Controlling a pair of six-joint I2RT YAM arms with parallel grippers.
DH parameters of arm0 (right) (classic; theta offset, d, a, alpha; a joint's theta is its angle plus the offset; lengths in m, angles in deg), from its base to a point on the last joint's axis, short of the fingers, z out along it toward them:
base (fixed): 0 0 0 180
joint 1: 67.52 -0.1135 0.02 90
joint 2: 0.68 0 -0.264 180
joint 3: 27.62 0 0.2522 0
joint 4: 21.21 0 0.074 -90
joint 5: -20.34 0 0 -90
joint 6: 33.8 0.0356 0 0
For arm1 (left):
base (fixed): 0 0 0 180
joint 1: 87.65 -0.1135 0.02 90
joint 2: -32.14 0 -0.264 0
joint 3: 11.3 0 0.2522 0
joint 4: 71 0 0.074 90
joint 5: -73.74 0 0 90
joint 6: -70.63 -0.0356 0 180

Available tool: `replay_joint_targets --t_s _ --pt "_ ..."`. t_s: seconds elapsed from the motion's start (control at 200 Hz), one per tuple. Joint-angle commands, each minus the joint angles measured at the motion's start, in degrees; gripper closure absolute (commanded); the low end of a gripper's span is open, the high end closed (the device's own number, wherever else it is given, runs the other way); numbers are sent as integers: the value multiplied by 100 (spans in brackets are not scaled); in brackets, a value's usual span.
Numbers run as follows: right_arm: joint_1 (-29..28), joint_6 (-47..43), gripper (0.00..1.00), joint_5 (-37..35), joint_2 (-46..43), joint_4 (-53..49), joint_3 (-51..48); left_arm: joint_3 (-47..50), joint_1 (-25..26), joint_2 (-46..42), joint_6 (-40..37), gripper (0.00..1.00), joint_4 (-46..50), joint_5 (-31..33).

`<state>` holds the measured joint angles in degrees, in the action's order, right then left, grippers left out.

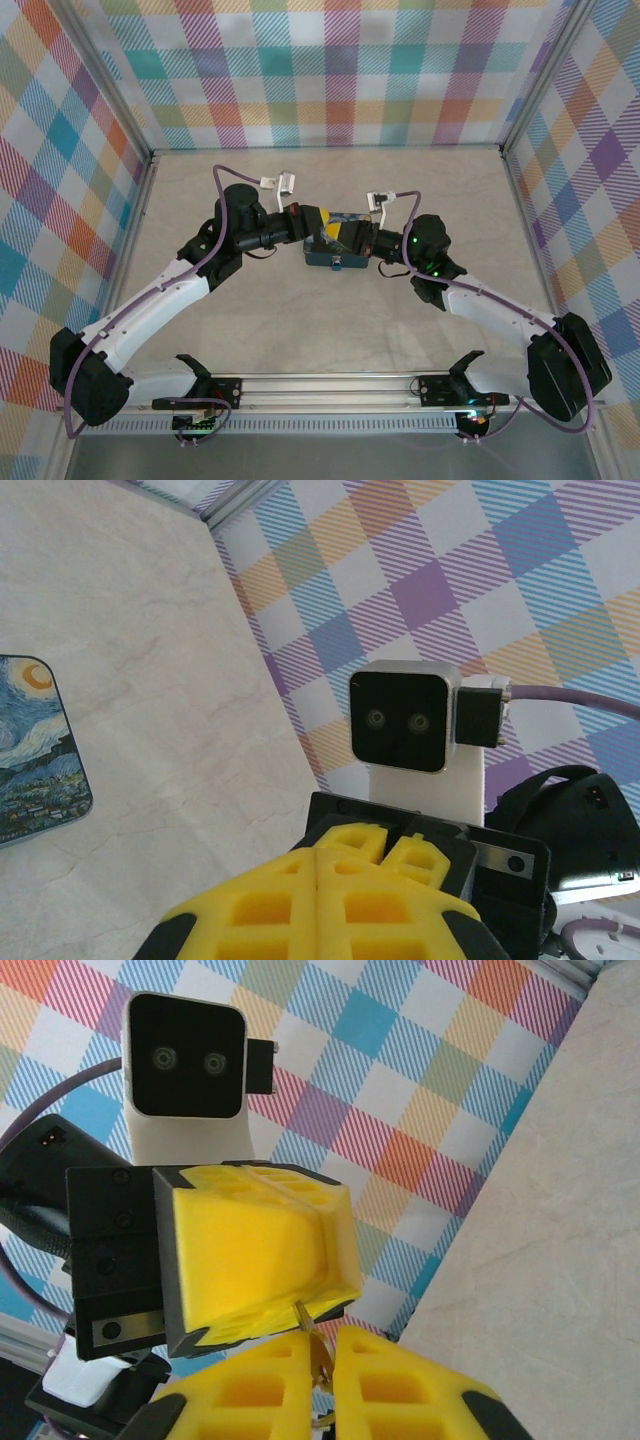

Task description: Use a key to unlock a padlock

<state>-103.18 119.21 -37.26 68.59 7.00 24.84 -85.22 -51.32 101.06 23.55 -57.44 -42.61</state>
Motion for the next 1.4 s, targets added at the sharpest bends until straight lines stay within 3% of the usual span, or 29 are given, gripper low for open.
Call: replay_joint_targets --t_s 0.0,0.695,0.735,0.785,0.86,0.955,1.395 --pt "-28 -186 99 21 -96 119 128 21 75 -115 61 100 -304 -122" --pt "-20 -676 100 -72 -526 -491 162 41 75 -113 113 100 -317 -170" --pt "-20 -667 100 -4 -491 -504 179 26 75 -119 103 86 -293 -141" --pt "-20 -688 100 20 -485 -541 180 7 75 -149 102 59 -219 -34" --pt "-20 -743 100 -45 -565 -706 129 13 43 -223 76 38 -68 169" --pt "-19 -896 100 -179 -773 -981 86 1 -83 -335 45 29 188 376" --pt "31 -2043 100 -744 -1958 -3080 159 272 -417 -630 -103 26 824 649"
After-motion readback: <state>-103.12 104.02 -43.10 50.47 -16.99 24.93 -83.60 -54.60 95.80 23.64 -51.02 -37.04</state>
